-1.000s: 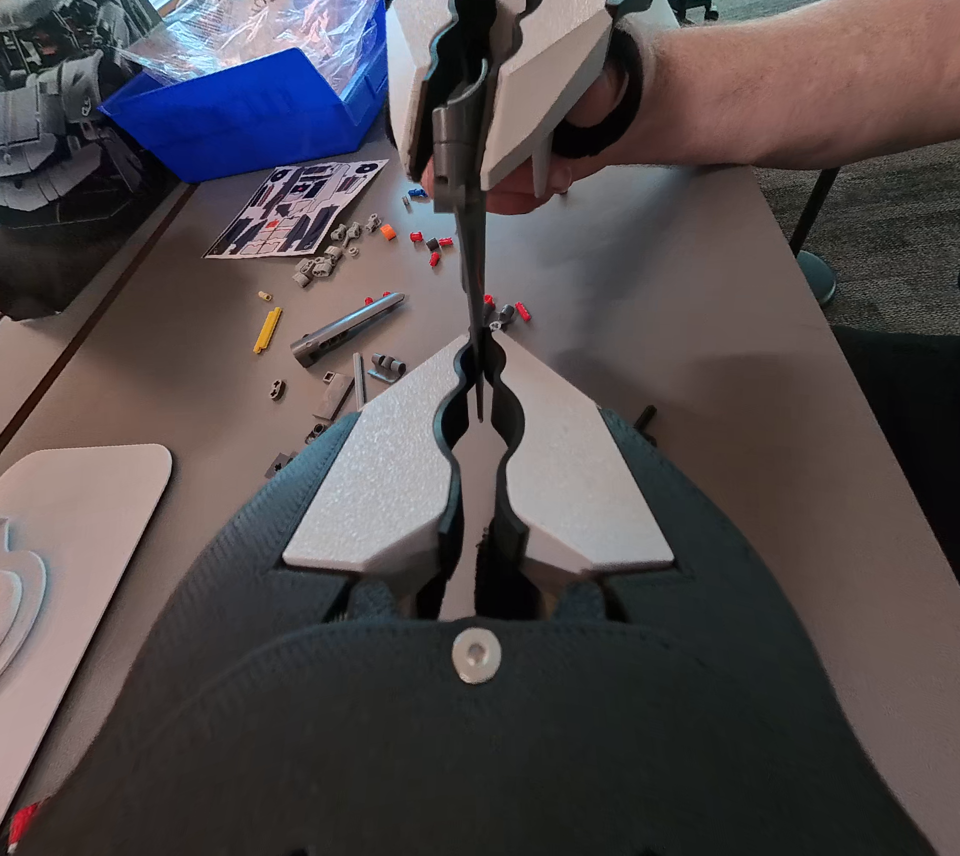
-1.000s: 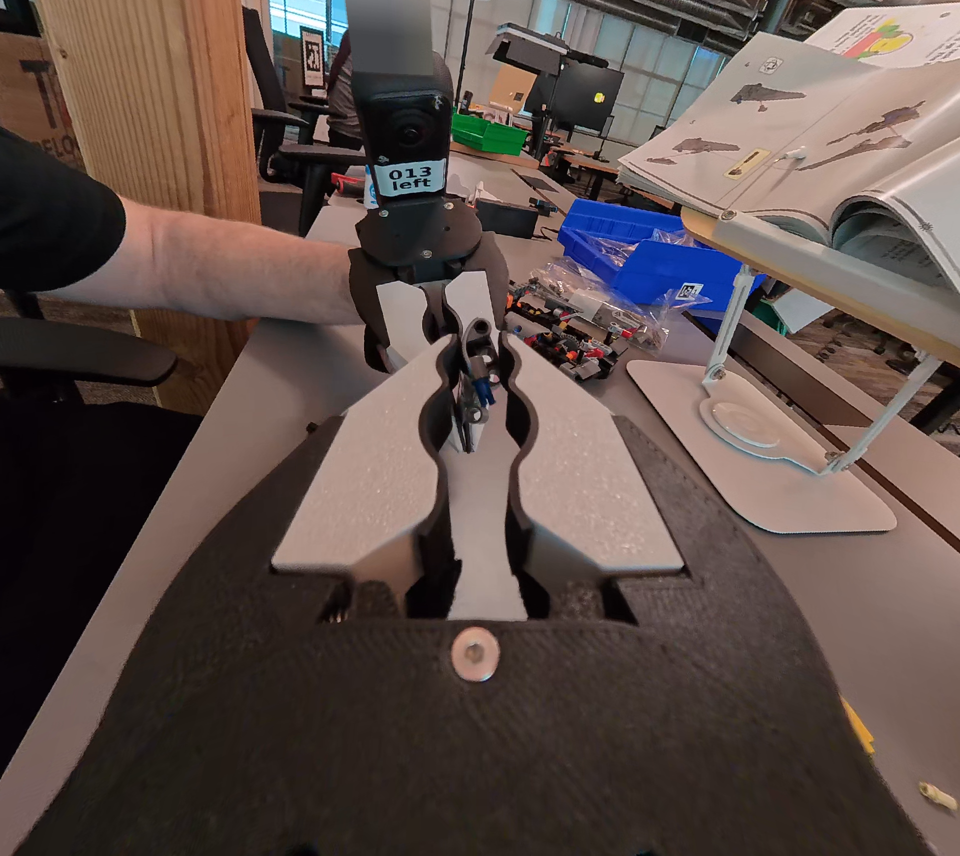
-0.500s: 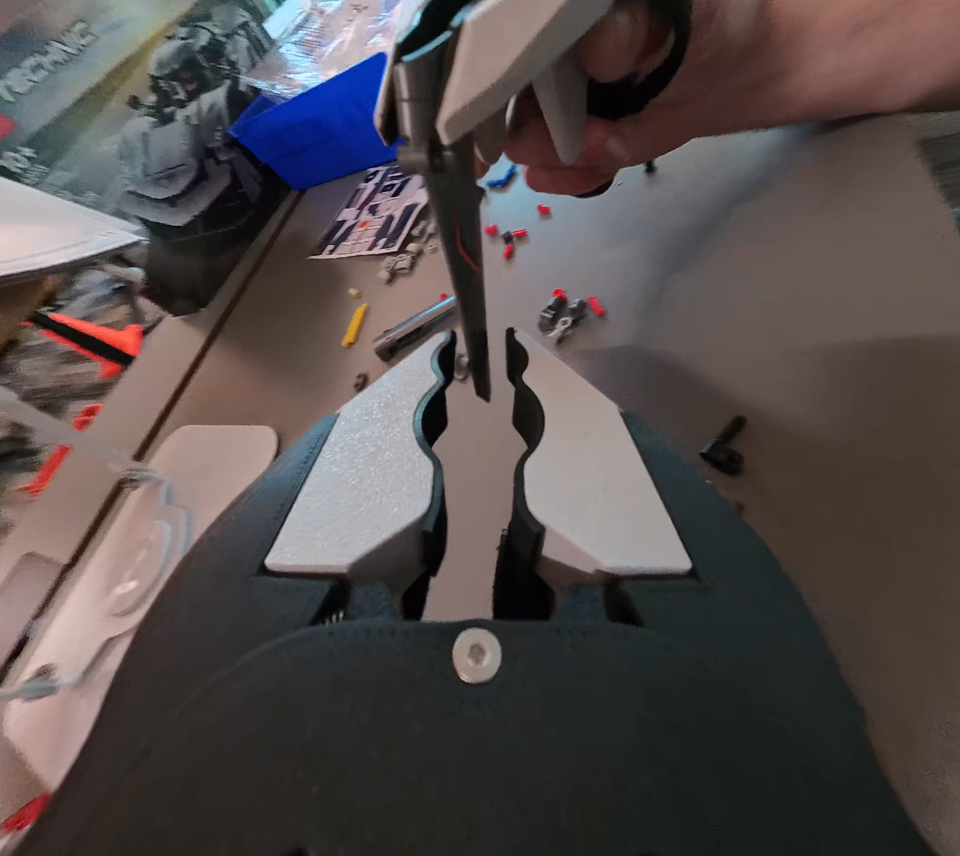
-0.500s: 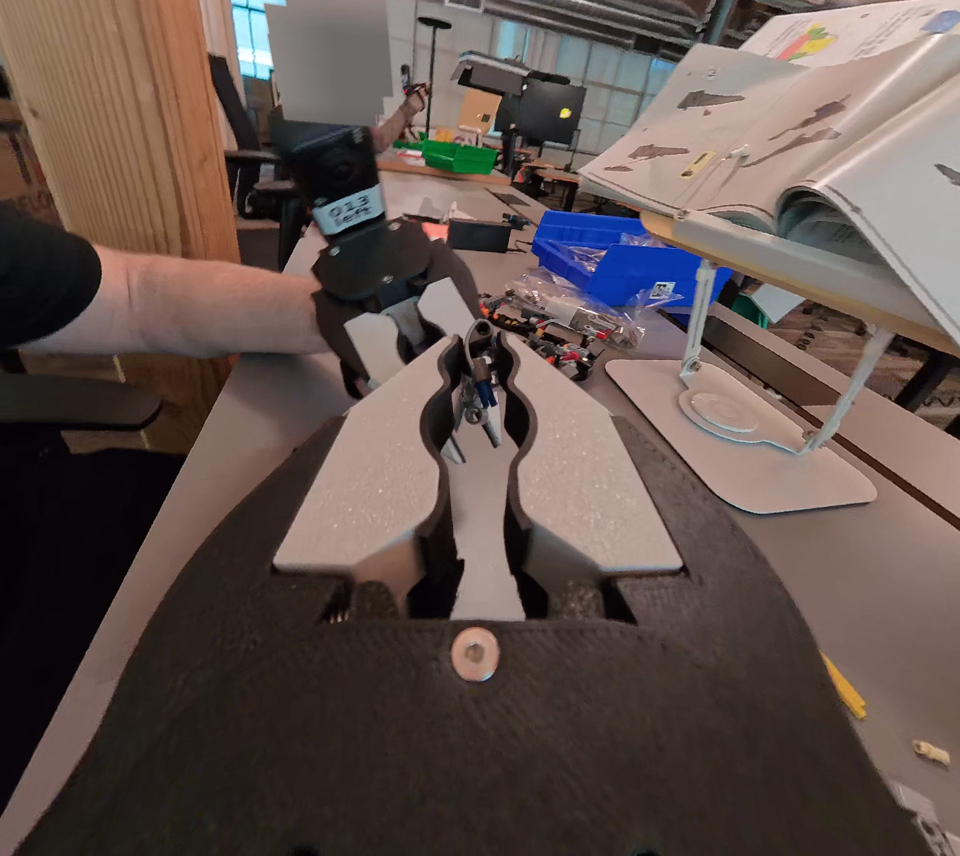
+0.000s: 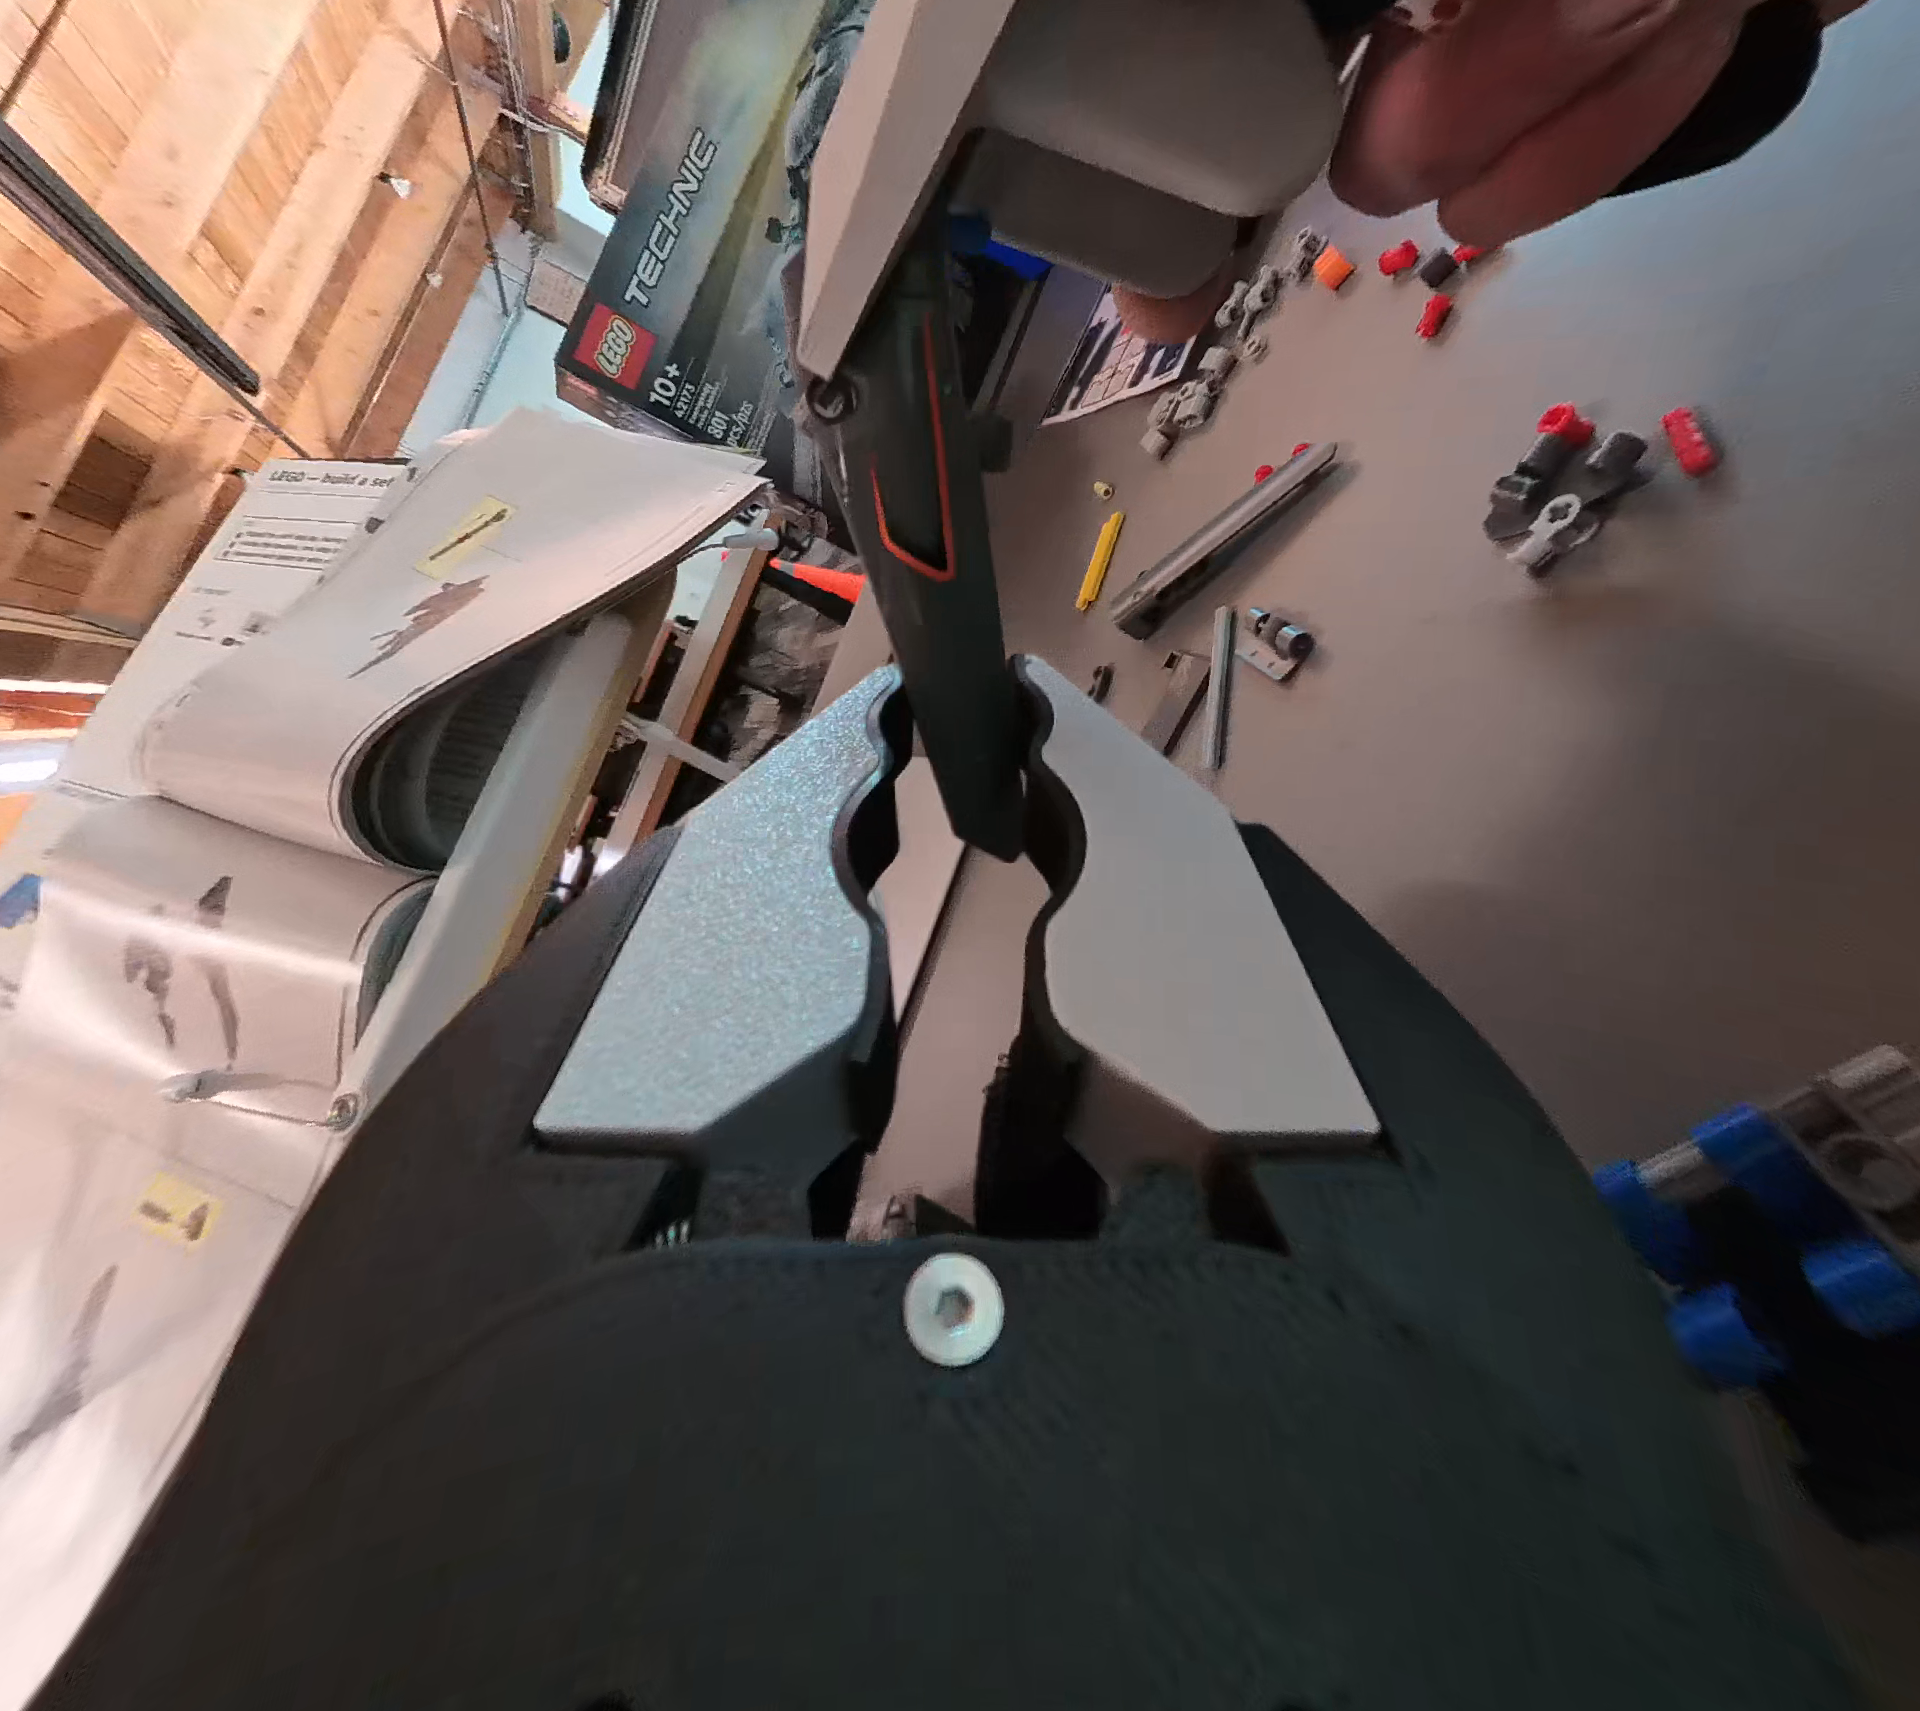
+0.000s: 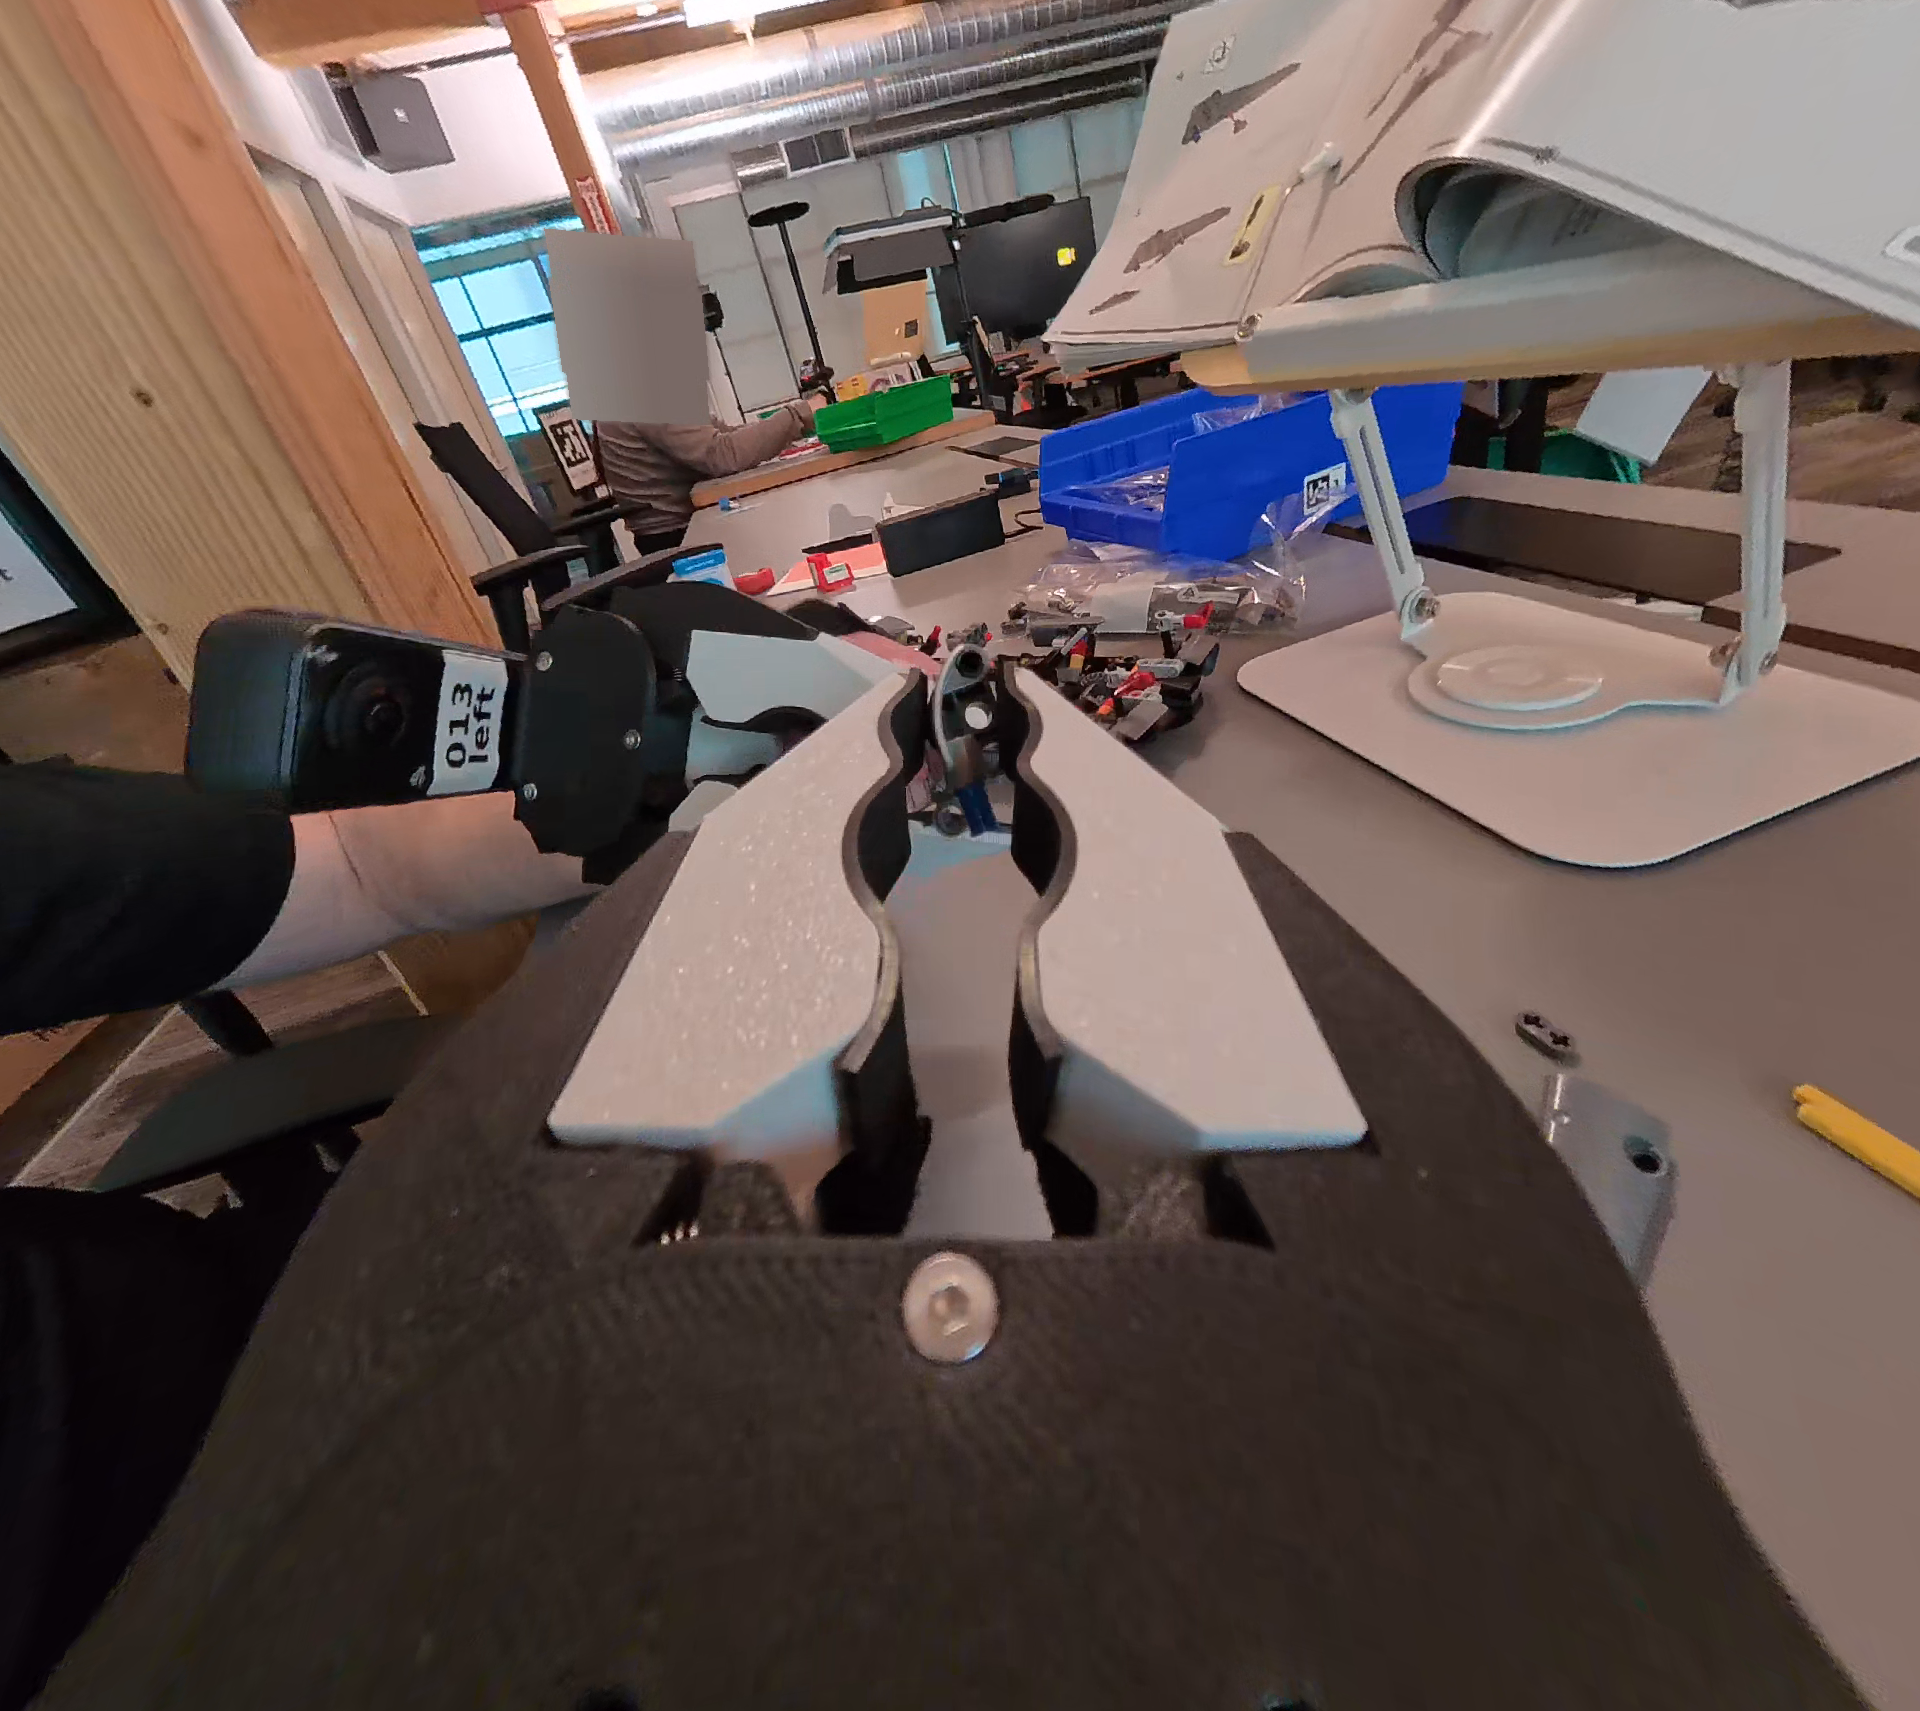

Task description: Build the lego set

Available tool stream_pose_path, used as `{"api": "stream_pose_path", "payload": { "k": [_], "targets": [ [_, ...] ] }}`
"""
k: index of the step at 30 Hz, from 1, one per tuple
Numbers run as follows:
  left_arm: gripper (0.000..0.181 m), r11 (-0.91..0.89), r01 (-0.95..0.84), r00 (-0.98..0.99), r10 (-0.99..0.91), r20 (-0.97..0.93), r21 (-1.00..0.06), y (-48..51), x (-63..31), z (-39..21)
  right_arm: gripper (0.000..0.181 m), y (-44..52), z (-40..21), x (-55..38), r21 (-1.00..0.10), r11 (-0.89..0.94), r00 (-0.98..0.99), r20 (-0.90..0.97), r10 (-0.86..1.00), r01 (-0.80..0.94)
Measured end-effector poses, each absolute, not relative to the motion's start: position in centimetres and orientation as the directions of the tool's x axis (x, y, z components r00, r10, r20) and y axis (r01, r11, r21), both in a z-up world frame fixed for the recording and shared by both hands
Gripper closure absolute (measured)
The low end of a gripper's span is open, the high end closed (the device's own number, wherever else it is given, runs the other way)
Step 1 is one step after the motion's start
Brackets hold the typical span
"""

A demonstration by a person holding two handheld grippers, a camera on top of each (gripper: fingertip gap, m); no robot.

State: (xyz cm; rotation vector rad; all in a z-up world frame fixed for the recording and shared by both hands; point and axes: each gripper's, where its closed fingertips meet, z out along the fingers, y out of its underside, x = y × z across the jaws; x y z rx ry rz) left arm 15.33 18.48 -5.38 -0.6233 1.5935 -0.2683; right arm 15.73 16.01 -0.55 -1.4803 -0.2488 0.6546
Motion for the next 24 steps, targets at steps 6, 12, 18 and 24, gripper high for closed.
{"api": "stream_pose_path", "payload": {
  "k": [6, 12, 18, 24],
  "targets": [
    [0.169, 0.828, -0.250, 0.001, -0.519, -0.855, -0.502, 19.0, 15.3, -5.3, 0.171, 16.2, -0.9, 15.9, -0.967, -0.057, 0.812, -0.240, 0.532, -0.248],
    [0.177, 0.797, -0.262, -0.028, -0.570, -0.821, -0.544, 19.2, 15.3, -5.7, 0.168, 16.4, -1.4, 15.8, -0.990, -0.034, 0.859, -0.134, 0.493, -0.135],
    [0.177, 0.788, -0.270, -0.041, -0.584, -0.811, -0.554, 19.4, 15.3, -6.1, 0.168, 16.5, -1.7, 15.7, -0.997, -0.026, 0.873, -0.082, 0.481, -0.079],
    [0.168, 0.819, -0.259, 0.036, -0.522, -0.852, -0.513, 19.7, 15.2, -4.9, 0.170, 16.7, -2.0, 16.0, -0.978, -0.082, 0.840, -0.206, 0.502, -0.191]
  ]
}}
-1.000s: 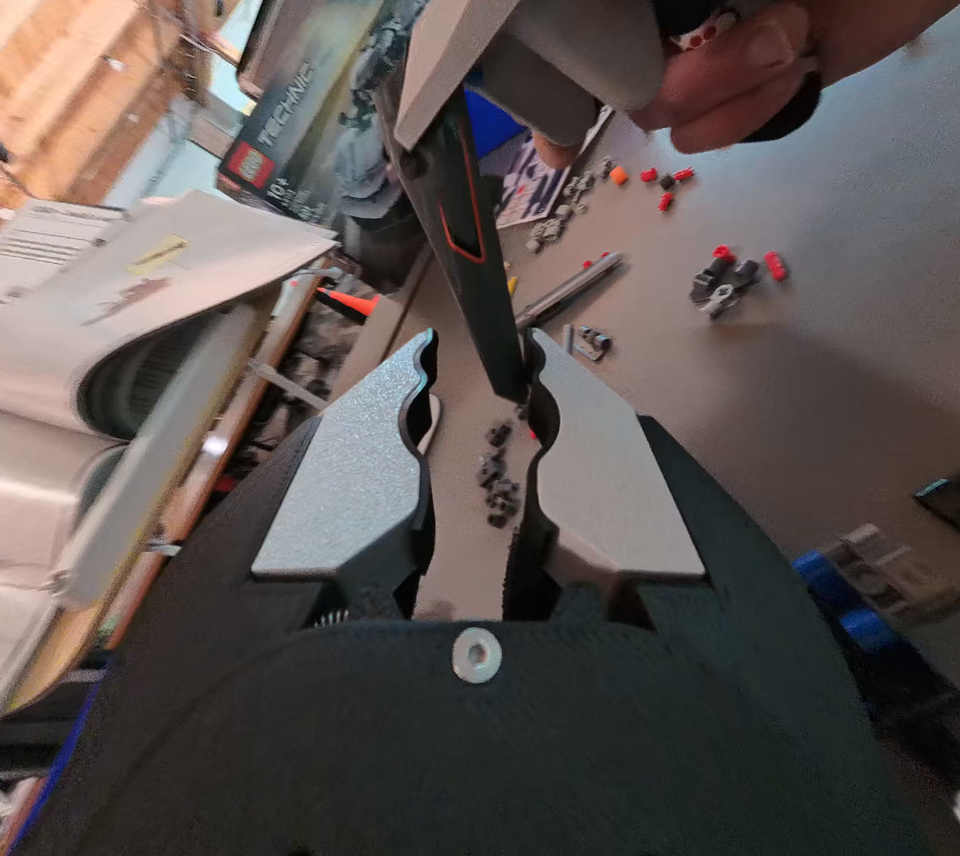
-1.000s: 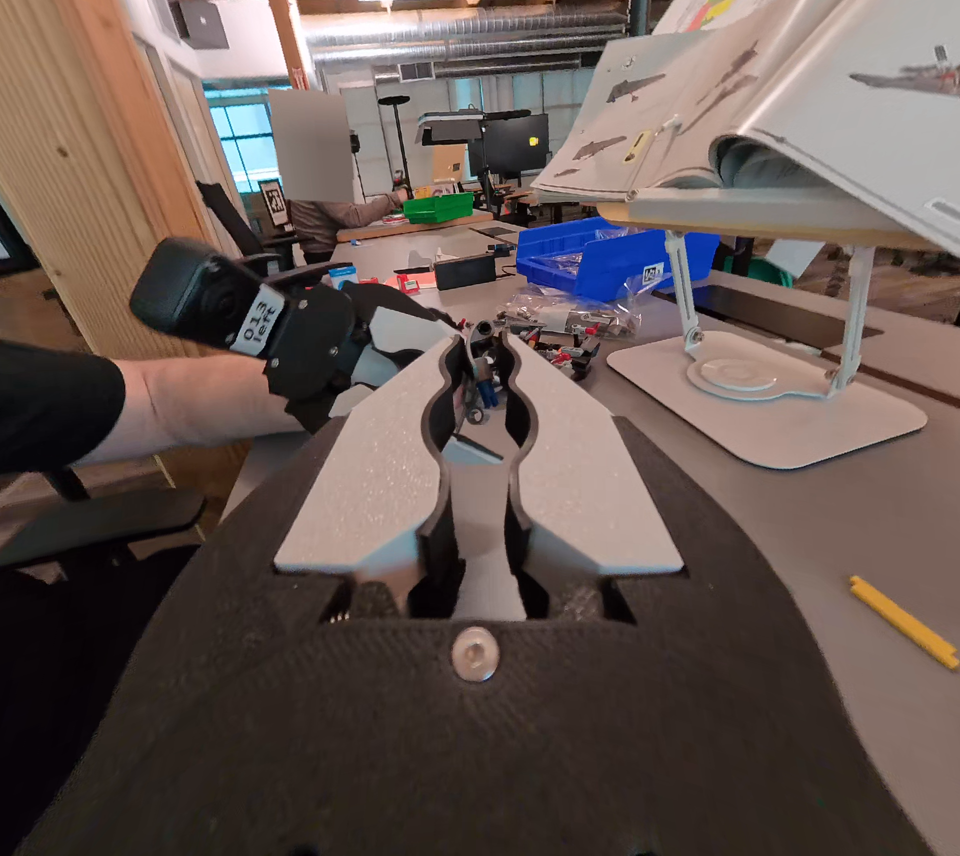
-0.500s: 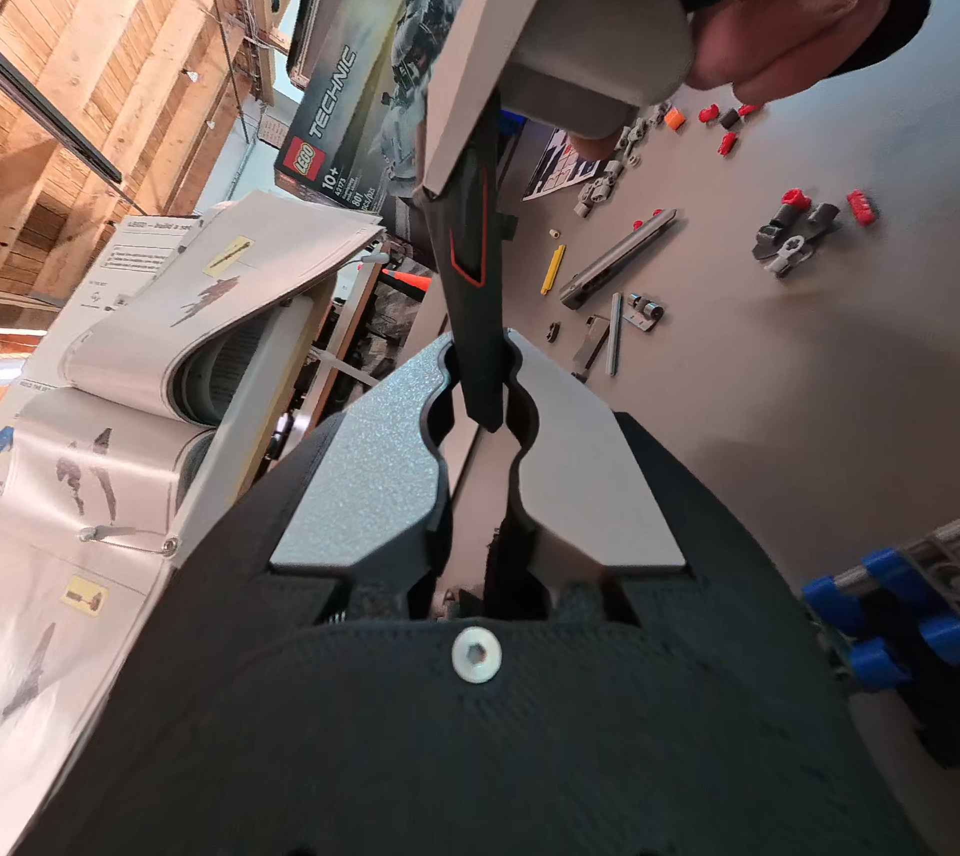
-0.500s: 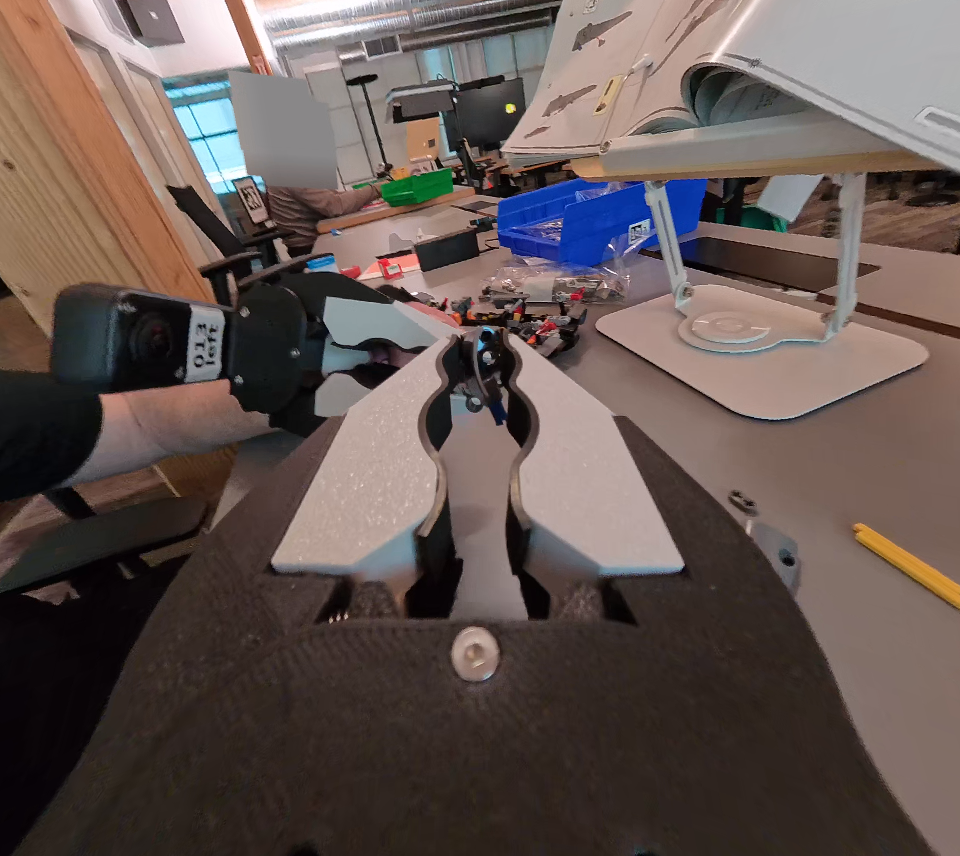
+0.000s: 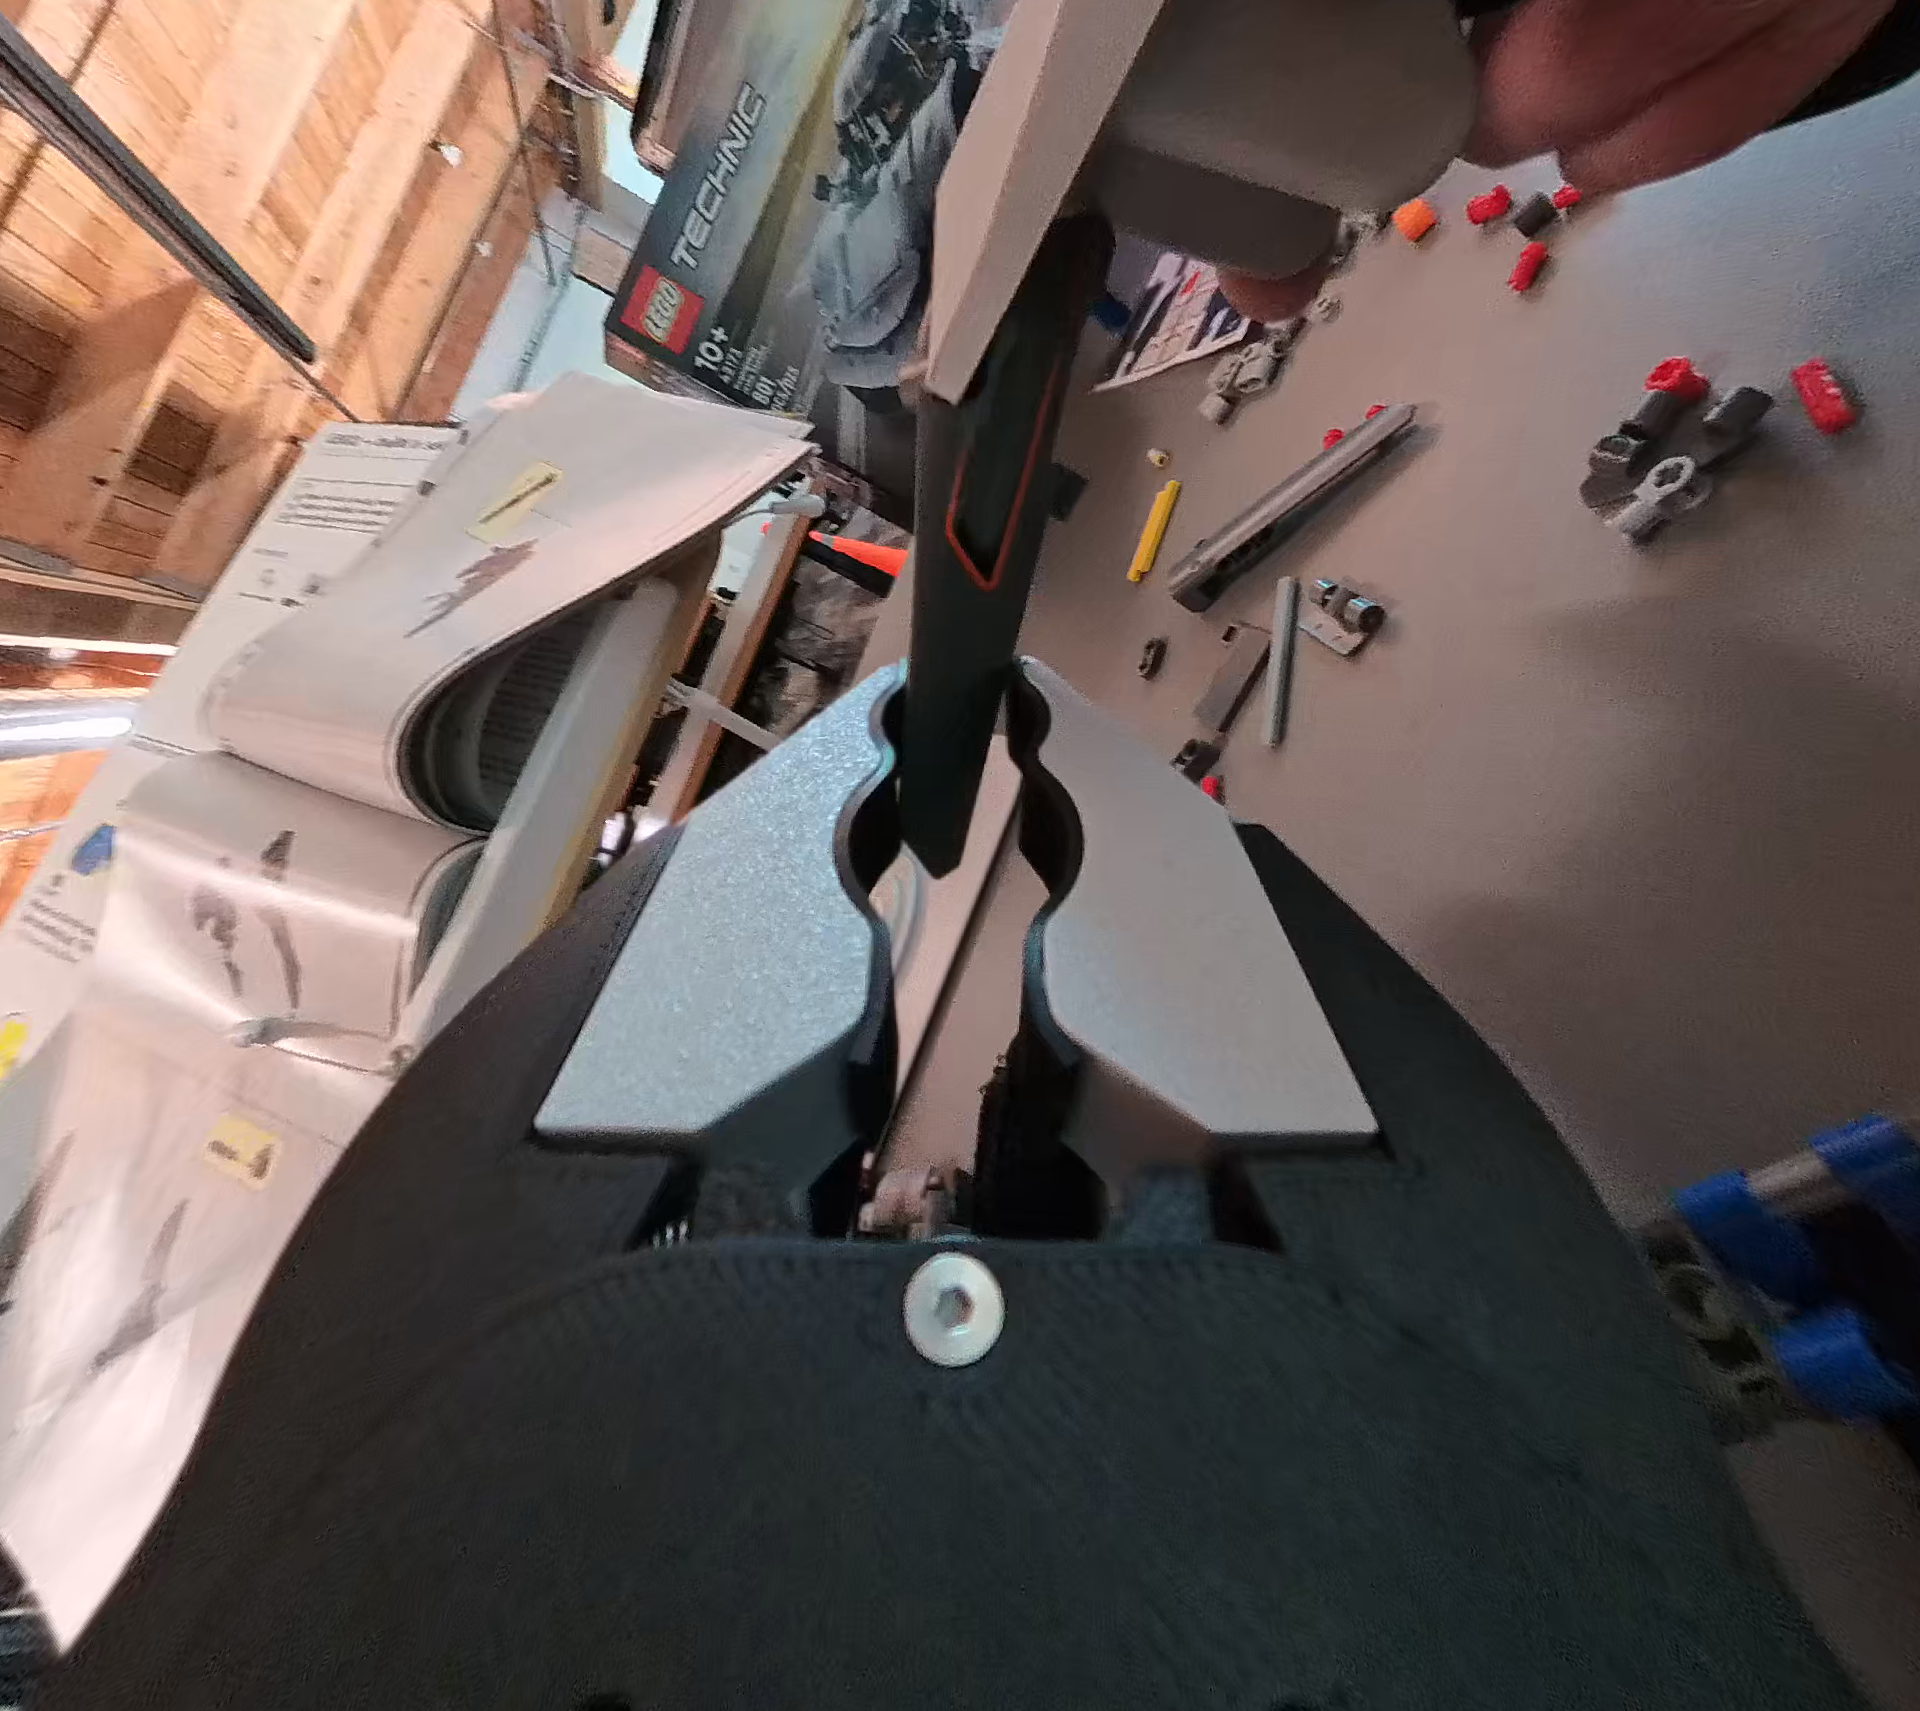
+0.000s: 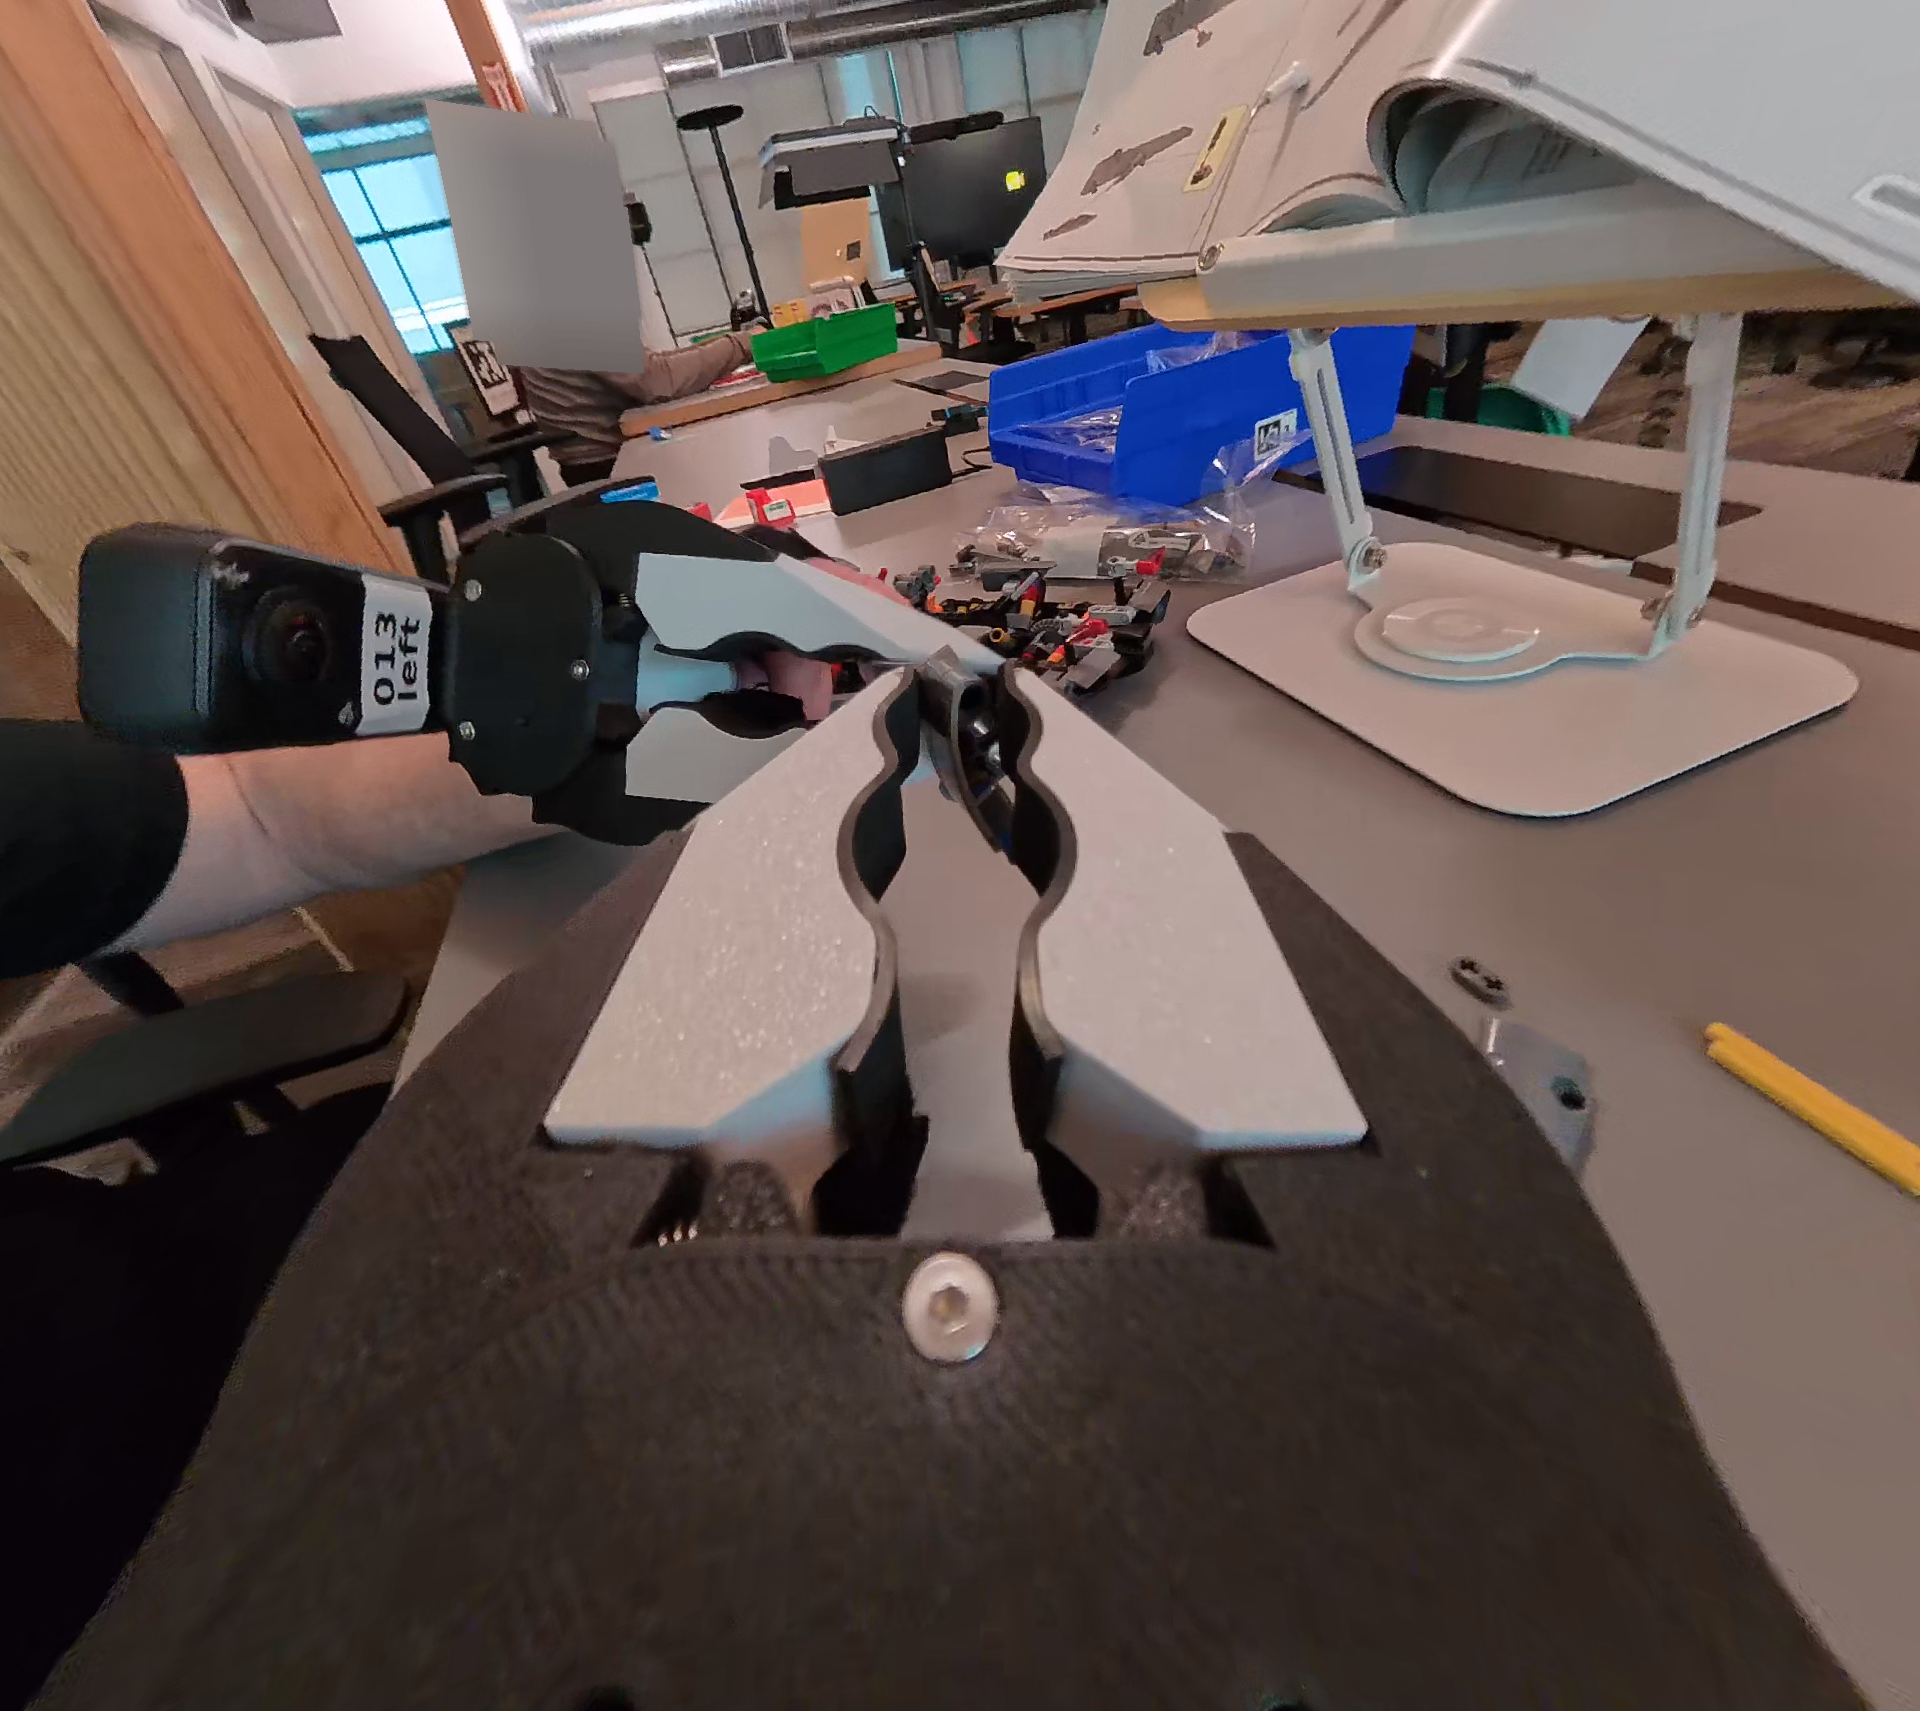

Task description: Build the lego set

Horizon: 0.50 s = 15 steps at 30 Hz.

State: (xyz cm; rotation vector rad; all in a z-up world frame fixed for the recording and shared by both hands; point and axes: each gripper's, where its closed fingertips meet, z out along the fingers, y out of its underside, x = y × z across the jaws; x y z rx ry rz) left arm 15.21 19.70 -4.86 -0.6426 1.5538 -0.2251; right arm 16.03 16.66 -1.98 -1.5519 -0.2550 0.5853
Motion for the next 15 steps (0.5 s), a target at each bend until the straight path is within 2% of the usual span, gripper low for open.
{"api": "stream_pose_path", "payload": {
  "k": [4, 10, 15],
  "targets": [
    [0.161, 0.853, -0.248, 0.067, -0.458, -0.887, -0.459, 19.4, 15.2, -4.4, 0.170, 17.0, -2.7, 16.3, -0.953, -0.145, 0.812, -0.302, 0.499, -0.265],
    [0.164, 0.897, -0.252, 0.061, -0.360, -0.931, -0.363, 18.9, 15.2, -4.7, 0.171, 17.2, -3.2, 16.5, -0.926, -0.201, 0.784, -0.378, 0.492, -0.320],
    [0.166, 0.901, -0.265, 0.044, -0.344, -0.938, -0.343, 18.8, 15.3, -5.0, 0.170, 17.2, -3.4, 16.6, -0.924, -0.209, 0.785, -0.383, 0.487, -0.321]
  ]
}}
